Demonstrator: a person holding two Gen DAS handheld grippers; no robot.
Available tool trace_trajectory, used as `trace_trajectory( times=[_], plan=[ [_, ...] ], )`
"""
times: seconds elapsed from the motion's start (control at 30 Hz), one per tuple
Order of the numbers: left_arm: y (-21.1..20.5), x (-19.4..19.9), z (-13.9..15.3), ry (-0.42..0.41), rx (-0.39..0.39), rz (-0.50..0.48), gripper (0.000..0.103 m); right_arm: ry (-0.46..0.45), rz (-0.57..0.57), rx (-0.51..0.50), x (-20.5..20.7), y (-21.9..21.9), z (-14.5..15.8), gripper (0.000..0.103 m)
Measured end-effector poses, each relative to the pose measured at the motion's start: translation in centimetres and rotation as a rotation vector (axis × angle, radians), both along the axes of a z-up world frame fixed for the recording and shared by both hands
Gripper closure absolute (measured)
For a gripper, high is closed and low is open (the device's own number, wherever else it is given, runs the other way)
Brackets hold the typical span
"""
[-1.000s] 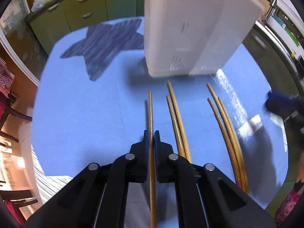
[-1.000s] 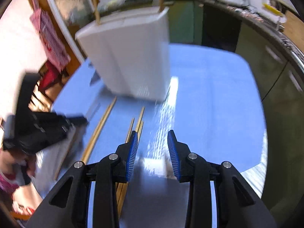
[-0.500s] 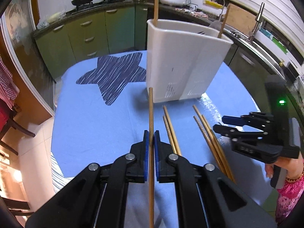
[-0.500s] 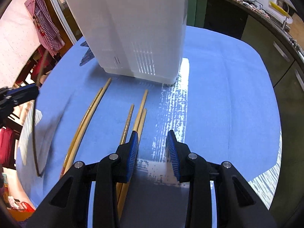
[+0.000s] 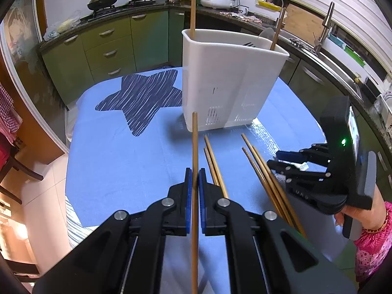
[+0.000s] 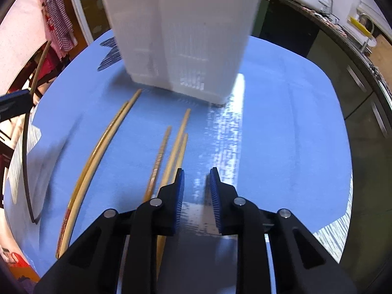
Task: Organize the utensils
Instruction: 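Lift the chopstick upright with the left tool while the right tool grasps another chopstick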
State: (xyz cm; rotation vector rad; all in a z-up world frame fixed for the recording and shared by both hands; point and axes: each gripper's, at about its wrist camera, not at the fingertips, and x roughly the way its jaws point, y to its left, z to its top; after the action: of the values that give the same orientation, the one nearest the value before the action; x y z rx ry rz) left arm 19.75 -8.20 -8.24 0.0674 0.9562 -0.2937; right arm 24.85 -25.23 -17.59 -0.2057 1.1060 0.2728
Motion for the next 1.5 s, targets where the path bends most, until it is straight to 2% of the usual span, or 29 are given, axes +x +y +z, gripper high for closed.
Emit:
trace_trajectory(
  times=[0.1,0.2,0.3,0.47,0.6,0.73,1.0,1.07,1.13,1.37,1.5],
  plan=[
    [0.0,0.0,0.0,0.001,0.003,-0.002,0.098,-0.014,-0.009,-0.011,0.3,0.3,0.0,0.081],
    [0.0,0.0,0.0,0.002,0.003,-0.001,0.098,-0.037,-0.019,0.029,0.1,0.0,1.0,0.081],
    [0.0,0.1,-0.1,0.005,0.003,-0.003,0.098,-0.021,0.004,0.067,-0.2,0.3,1.4,0.081],
    [-0.2,0.0,0.0,0.0,0.001,-0.01,0.098,0.01,0.005,0.027,0.2,0.5,0.2,0.081],
    [0.0,0.0,0.2,-0.002,0.003,-0.009,0.098,-0.01,-0.037,0.023,0.5,-0.3,0.6,0.081],
    [0.2,0.1,0.2,-0.002,0.003,-0.005,0.098,-0.009,-0.007,0.027,0.2,0.4,0.9,0.081],
    [0.3,0.1,0.3,-0.003,0.006,-0.009,0.098,0.008,0.005,-0.003,0.8,1.9,-0.6,0.081],
    [0.3,0.0,0.3,-0.002,0.005,-0.011,0.098,0.017,0.002,0.014,1.1,1.7,-0.6,0.083],
    [0.3,0.0,0.3,-0.001,0.004,-0.014,0.098,0.032,-0.002,0.039,1.4,1.4,-0.6,0.095],
    [0.3,-0.1,0.4,-0.003,0.002,-0.017,0.098,0.032,-0.014,0.088,0.5,-0.4,0.0,0.097],
    [0.2,-0.5,0.8,-0.011,0.004,-0.027,0.098,-0.019,-0.014,0.134,-0.4,-1.2,2.4,0.097]
  ],
)
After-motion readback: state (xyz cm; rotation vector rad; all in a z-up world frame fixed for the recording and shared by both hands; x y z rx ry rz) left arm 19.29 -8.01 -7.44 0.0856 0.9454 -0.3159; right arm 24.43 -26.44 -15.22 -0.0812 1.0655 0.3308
